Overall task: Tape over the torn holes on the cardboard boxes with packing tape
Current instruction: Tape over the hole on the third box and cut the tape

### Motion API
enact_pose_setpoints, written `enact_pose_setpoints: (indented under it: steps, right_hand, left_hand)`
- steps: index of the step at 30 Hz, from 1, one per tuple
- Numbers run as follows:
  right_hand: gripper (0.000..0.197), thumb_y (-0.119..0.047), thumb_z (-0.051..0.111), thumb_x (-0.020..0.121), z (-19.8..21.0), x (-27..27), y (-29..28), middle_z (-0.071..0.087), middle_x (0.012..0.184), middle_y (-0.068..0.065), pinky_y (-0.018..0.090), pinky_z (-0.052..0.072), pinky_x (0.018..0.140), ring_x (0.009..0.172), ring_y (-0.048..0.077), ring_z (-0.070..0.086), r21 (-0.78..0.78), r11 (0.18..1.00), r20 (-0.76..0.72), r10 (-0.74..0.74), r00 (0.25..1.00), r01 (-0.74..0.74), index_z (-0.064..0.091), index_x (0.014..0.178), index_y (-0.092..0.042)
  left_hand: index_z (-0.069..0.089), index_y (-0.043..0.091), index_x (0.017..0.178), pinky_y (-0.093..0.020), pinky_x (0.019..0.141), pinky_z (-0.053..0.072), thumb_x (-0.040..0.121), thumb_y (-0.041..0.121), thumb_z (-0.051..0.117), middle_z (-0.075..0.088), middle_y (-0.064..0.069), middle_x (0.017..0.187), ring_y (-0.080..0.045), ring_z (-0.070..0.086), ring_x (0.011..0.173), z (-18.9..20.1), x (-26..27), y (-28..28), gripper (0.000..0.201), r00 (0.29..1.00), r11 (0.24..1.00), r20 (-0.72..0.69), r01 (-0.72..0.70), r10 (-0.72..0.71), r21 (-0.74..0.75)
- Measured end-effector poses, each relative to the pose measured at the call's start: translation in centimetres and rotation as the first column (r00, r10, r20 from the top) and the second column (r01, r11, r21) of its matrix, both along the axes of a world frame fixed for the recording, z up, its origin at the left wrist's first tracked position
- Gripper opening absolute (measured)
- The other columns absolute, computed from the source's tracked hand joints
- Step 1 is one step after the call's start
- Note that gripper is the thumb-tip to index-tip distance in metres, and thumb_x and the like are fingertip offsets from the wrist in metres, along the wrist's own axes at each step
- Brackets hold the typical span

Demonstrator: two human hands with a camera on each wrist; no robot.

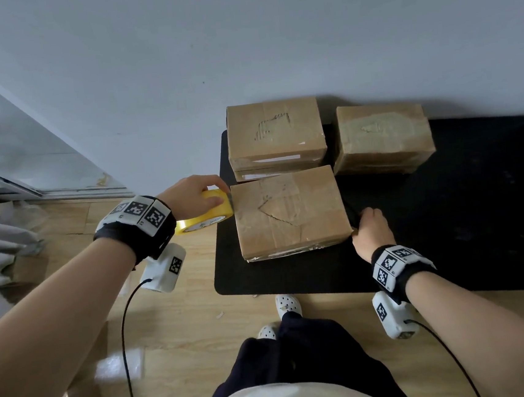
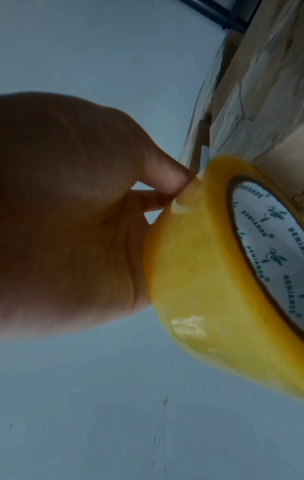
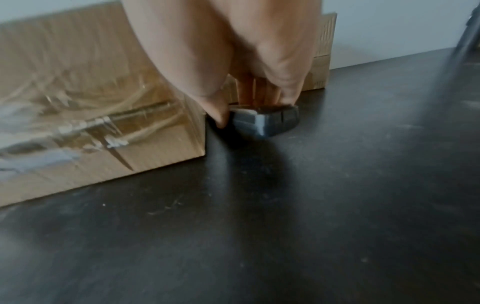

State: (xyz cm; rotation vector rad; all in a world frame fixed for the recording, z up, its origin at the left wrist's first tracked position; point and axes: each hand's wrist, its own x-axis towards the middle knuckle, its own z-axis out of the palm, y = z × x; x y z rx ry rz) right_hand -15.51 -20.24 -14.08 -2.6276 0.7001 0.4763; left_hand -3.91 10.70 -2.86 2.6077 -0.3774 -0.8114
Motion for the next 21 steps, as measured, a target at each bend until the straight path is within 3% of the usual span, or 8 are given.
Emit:
enact_pose_setpoints:
  steps: [7,9,11,14,15,17,19,21]
  right_hand:
    - [0.042,-0.018,0.061,0.089,-0.4,-0.1,-0.3,0.045,0.126,0.021,0.046,0.038,0.095,0.118,0.038,0.043,-0.035,0.999,0.016,0.004,1.0,-0.004,0.047,0.123,0.001]
    - [0.042,-0.02,0.06,0.091,1.3,0.4,0.1,0.045,0.127,0.022,0.044,0.037,0.094,0.118,0.037,0.041,-0.024,0.994,0.185,-0.102,0.977,0.108,0.046,0.125,0.0]
    - [0.032,-0.015,0.057,0.092,3.7,0.9,1.3,0.049,0.122,0.019,0.04,0.039,0.093,0.113,0.033,0.045,0.003,0.991,0.451,-0.121,0.884,0.134,0.051,0.12,-0.001]
    - [0.024,-0.011,0.053,0.093,6.9,2.0,5.6,0.055,0.116,0.011,0.036,0.046,0.093,0.105,0.023,0.053,-0.063,0.958,0.634,0.255,0.73,-0.28,0.057,0.116,-0.005]
    - [0.029,-0.015,0.051,0.096,7.3,2.4,7.6,0.054,0.124,0.009,0.035,0.044,0.099,0.111,0.021,0.052,-0.054,0.882,0.585,0.409,0.701,-0.469,0.055,0.123,-0.006]
    - [0.051,-0.031,0.04,0.1,7.2,3.1,11.1,0.03,0.152,0.004,0.033,0.02,0.117,0.14,0.019,0.029,0.004,0.707,0.367,0.657,0.658,-0.708,0.032,0.146,-0.009]
    - [0.065,-0.043,0.03,0.101,6.2,4.2,13.1,-0.003,0.161,0.0,0.03,-0.002,0.119,0.147,0.013,-0.004,-0.004,0.62,0.177,0.773,0.61,-0.785,0.004,0.153,-0.014]
    - [0.07,-0.049,0.026,0.1,5.1,4.9,13.4,-0.013,0.16,-0.001,0.032,-0.004,0.12,0.146,0.01,-0.013,-0.031,0.592,0.096,0.804,0.588,-0.805,-0.006,0.152,-0.015]
  left_hand:
    - [0.059,0.027,0.113,-0.027,0.081,0.035,0.091,0.021,0.052,0.052,0.003,0.095,-0.017,0.047,0.088,-0.3,0.3,0.2,0.024,1.0,1.0,-0.009,0.017,-0.017,-0.011]
    - [0.058,0.027,0.113,-0.028,0.081,0.035,0.091,0.021,0.051,0.051,0.003,0.095,-0.017,0.047,0.088,-0.4,0.4,0.3,0.024,1.0,1.0,-0.011,0.017,-0.017,-0.013]
    - [0.058,0.026,0.114,-0.028,0.082,0.035,0.092,0.021,0.051,0.05,0.003,0.096,-0.016,0.046,0.089,-0.4,0.3,0.3,0.024,1.0,1.0,-0.013,0.012,-0.012,-0.021]
    - [0.057,0.025,0.115,-0.028,0.082,0.035,0.092,0.021,0.051,0.05,0.004,0.098,-0.016,0.046,0.091,-0.5,0.2,0.4,0.025,1.0,0.999,-0.018,0.006,-0.007,-0.033]
    - [0.057,0.025,0.115,-0.028,0.082,0.035,0.092,0.021,0.051,0.05,0.004,0.098,-0.016,0.046,0.091,-0.6,0.2,0.5,0.024,1.0,0.999,-0.022,0.005,-0.005,-0.038]
    - [0.058,0.025,0.114,-0.027,0.081,0.034,0.092,0.021,0.051,0.051,0.004,0.097,-0.015,0.046,0.09,-0.7,0.3,0.6,0.023,1.0,0.999,-0.024,0.006,-0.007,-0.052]
    - [0.059,0.026,0.113,-0.027,0.082,0.035,0.092,0.022,0.052,0.052,0.005,0.098,-0.015,0.047,0.09,-0.7,0.3,0.7,0.023,1.0,0.998,-0.027,0.008,-0.01,-0.066]
    - [0.059,0.025,0.115,-0.026,0.083,0.035,0.092,0.022,0.051,0.051,0.006,0.099,-0.014,0.046,0.092,-0.8,0.3,0.9,0.024,1.0,0.997,-0.027,0.013,-0.015,-0.07]
